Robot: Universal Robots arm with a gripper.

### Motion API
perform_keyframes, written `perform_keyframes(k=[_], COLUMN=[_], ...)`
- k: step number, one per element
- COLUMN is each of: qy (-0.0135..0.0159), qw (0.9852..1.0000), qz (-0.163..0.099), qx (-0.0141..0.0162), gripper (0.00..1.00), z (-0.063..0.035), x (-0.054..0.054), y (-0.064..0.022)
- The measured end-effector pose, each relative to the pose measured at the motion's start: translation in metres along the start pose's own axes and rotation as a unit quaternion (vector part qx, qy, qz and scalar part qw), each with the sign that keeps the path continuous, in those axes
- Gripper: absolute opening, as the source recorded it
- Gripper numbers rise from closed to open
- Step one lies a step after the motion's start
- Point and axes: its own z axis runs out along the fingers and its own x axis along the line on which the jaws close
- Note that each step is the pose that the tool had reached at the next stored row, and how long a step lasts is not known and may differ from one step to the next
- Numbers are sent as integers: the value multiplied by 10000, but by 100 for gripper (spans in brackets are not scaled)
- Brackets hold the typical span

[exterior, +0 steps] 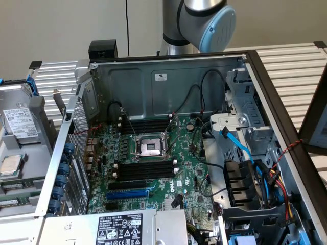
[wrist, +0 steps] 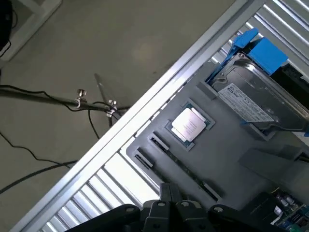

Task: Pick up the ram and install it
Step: 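Pick up the ram and move it above insertion slot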

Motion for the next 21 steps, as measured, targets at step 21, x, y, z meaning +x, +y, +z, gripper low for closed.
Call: perform_keyframes(k=[21], qy=[11], qw=[9849], qz=[-1715], qx=[226], gripper=[24], z=[213], x=[-14], y=[-11])
